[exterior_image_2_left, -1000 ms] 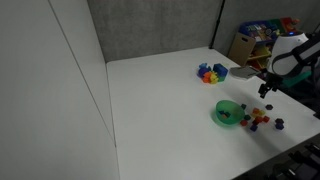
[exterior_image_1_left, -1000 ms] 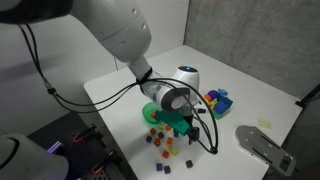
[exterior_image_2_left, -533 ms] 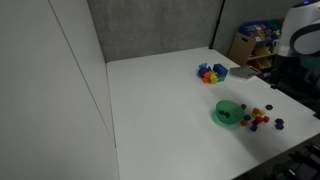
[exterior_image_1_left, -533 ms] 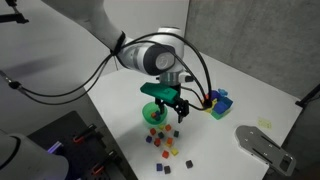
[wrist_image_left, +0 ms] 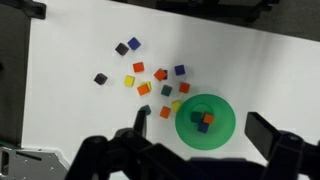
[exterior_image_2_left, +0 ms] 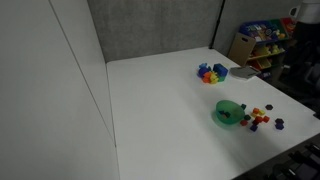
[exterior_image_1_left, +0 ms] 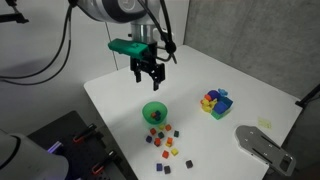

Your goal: Pick up three blocks from the green bowl and put them on the table

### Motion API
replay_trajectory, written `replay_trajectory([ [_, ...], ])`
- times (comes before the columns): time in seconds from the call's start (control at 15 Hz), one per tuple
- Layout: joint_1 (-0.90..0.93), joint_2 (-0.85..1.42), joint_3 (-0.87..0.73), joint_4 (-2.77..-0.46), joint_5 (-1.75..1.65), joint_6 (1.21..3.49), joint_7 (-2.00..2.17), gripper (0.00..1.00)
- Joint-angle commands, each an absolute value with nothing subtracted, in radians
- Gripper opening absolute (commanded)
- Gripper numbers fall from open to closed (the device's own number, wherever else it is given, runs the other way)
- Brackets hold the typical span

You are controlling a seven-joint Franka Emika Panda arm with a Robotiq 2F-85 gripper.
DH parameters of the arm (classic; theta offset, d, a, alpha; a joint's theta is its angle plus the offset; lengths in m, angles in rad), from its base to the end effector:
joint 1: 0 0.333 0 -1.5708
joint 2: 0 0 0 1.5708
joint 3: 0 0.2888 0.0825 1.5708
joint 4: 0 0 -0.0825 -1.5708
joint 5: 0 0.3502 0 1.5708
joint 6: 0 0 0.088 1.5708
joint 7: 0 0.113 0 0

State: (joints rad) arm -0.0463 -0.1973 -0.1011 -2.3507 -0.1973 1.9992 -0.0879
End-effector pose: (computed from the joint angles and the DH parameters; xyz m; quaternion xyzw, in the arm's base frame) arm 0.4259 -0.0765 0.3838 0.9939 0.0199 -0.0850 0.0669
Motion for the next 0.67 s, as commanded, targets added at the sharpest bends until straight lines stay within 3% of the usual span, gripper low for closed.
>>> replay_trajectory([
  [0.0,-0.029,-0.32,-0.079,-2.342,-0.094,1.918,-0.119,1.0],
  [0.6,-0.023,-0.386,-0.06,-2.348,-0.077,1.901,-0.096,1.0],
])
